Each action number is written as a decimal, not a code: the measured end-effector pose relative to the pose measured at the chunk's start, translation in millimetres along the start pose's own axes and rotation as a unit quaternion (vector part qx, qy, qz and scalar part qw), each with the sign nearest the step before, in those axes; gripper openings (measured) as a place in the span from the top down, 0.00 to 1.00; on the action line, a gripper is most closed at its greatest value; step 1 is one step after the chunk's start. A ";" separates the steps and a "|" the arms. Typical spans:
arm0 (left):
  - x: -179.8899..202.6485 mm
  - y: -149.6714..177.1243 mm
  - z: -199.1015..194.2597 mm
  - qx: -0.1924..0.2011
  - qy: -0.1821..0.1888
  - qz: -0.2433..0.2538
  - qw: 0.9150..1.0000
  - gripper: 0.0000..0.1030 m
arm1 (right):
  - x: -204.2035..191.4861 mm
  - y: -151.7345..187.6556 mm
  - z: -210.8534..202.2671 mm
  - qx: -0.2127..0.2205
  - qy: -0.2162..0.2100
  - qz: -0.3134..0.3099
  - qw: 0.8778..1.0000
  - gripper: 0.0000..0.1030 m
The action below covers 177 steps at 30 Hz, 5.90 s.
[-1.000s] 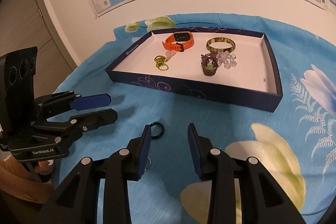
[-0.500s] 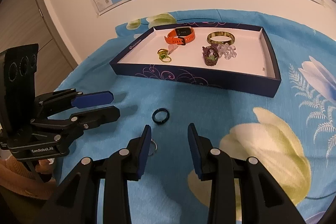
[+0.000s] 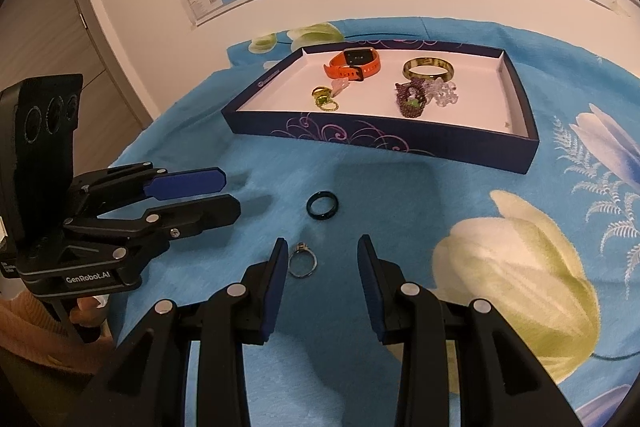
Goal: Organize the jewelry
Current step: 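Move the left tool to the black ring while the right tool moves to the silver ring, then grasp the silver ring with the right tool while the left tool grasps the black ring, then carry the silver ring in the right tool and black ring in the left tool toward the tray, then lower the silver ring with the right tool while the left tool lowers the black ring into the tray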
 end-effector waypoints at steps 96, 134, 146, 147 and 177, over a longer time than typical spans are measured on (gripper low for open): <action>15.1 -27.7 42.9 -0.016 -0.007 0.044 0.999 0.78 | 30.8 -32.1 -8.0 0.039 0.038 -0.011 0.998 0.85; -30.1 -82.5 37.4 0.050 -0.053 0.017 0.997 0.78 | 29.7 -100.1 17.6 0.091 0.029 -0.032 0.995 0.85; -36.1 -88.2 45.1 0.050 -0.057 0.017 0.997 0.78 | 36.5 -114.3 29.2 0.097 0.028 -0.027 0.995 0.85; -36.2 -88.5 45.7 0.049 -0.058 0.017 0.997 0.78 | 37.2 -115.1 30.1 0.097 0.029 -0.026 0.994 0.85; -52.7 -92.3 72.3 0.035 -0.074 0.013 0.997 0.78 | 55.9 -121.0 67.1 0.081 0.042 -0.007 0.996 0.85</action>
Point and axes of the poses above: each gripper's, at about its wrist camera, not at the fingertips, and z roughly the way its jaws point, x to its right, y to its underside, the point moved 6 cm from there along z, roughly the way its jaws point, and after that the axes turned 15 degrees about x, right-handed, at the moved point
